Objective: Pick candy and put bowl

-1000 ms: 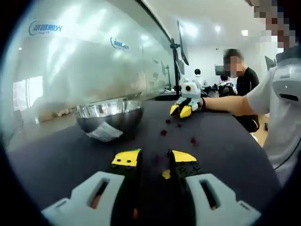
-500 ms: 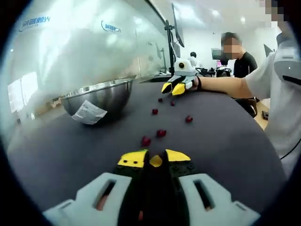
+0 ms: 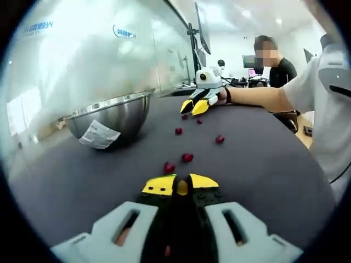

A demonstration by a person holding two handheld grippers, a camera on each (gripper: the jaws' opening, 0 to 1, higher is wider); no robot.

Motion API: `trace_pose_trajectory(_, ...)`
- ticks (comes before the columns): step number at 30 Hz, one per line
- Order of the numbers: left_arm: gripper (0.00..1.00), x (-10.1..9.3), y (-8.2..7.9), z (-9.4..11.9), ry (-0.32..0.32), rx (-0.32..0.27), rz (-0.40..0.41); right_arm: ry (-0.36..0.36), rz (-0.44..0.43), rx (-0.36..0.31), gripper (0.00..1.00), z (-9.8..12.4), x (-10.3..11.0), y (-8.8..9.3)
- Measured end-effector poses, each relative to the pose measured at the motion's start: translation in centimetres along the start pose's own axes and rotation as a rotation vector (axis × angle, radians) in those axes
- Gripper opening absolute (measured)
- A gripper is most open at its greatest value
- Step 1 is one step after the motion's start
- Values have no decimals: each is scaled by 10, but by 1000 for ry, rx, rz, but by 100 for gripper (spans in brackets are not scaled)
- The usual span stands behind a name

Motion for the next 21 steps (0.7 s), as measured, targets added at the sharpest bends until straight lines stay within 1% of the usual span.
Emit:
trace_pose_trajectory(1,2,0,0,0,1,-1,0,2,-1,5,16,-2,-1,0)
trace_pose_trajectory(2,2,0,0,1,3,-2,0,13,3,29,16,-4,-2,2)
trace_pose_trajectory(3,2,0,0,1,7,-5,2,16,7,37,16,-5,-2,2)
trace_pose_trajectory(4,2,-1,0,1,10,-6,6,24,15,90,15,-6,-3,6)
trace_pose_trajectory(5,2,-1,0,1,10,-6,5,23,32,60,13,-8,-3,5)
trace_pose_trajectory(6,2,-1,0,1,10,-6,6,24,28,75,10,-5,-2,5)
trace_pose_trajectory(8,2,-1,0,1,11,-6,5,33,33,74,5,-4,-4,5)
trace_pose_trajectory(11,2,-1,0,1,11,-7,5,32,42,74,4,-3,-4,4)
trace_pose_trajectory(13,2,-1,0,0,12,-8,5,30,51,59,3,-1,-4,0)
trace_pose_trajectory(15,2,0,0,0,12,-8,3,41,43,-1,3,0,-8,-11)
trace_pose_trajectory(17,2,0,0,0,12,-9,3,52,66,-13,3,0,-12,-25)
trace_pose_trajectory(18,2,0,0,0,12,-9,2,64,89,-25,3,-1,-15,-35)
trace_pose_trajectory(20,2,0,0,0,12,-10,1,59,132,-53,3,-6,-17,-58)
trace_pose_trajectory(21,2,0,0,0,12,-10,1,61,139,-70,3,-9,-19,-69)
Point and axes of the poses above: the point that each gripper's makers call its tool centre point, and the gripper's own axes: z roughly backward along the fingers, x roughly to its left, y roughly out of its underside, the point moved 10 cm from there along z, roughly backward along the fingers, and after that the axes turned 7 degrees about -y, right-handed, at the moved point
